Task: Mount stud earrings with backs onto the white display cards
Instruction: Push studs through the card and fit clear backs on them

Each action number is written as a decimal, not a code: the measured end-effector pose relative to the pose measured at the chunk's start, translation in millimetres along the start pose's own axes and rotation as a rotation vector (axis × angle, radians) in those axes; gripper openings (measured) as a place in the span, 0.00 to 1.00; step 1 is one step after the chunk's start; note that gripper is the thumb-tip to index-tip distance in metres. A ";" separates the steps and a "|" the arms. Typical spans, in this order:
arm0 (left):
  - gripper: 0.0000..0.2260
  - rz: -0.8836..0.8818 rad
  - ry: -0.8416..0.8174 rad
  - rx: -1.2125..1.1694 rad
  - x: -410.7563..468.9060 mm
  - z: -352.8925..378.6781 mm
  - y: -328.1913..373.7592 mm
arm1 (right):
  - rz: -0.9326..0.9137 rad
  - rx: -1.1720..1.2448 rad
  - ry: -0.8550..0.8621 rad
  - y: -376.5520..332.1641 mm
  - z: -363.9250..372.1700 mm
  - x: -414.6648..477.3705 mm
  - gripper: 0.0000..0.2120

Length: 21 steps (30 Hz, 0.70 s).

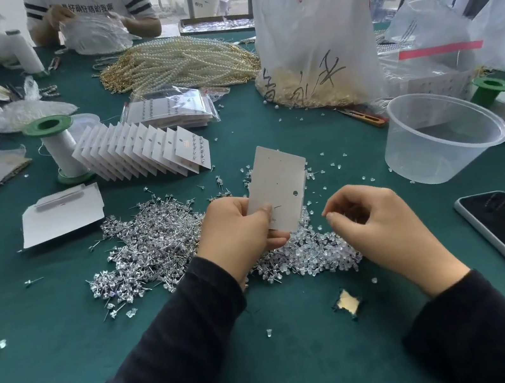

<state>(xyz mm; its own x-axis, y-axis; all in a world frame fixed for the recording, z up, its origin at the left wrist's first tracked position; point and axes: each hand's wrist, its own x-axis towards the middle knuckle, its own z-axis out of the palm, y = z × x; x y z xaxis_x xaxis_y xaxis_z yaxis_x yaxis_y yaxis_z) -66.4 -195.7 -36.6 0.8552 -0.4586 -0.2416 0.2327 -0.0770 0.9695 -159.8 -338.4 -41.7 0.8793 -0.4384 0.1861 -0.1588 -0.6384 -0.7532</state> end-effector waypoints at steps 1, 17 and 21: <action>0.07 0.001 -0.002 -0.004 0.1 0.3 -0.1 | 0.026 0.094 0.016 -0.7 -1.4 0.4 0.07; 0.08 0.027 -0.032 0.012 -4.8 9.8 -6.2 | -0.048 0.384 0.167 -18.5 12.5 -8.3 0.06; 0.07 0.044 -0.054 0.027 -7.9 13.4 -6.0 | -0.249 0.207 0.241 -23.9 26.0 -10.1 0.09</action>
<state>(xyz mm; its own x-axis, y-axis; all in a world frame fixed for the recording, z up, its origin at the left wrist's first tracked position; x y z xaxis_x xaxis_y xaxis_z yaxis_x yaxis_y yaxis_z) -80.8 -203.5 -39.9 0.8378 -0.5093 -0.1967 0.1821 -0.0790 0.9801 -153.2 -302.2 -42.0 0.7452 -0.4378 0.5030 0.1615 -0.6134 -0.7731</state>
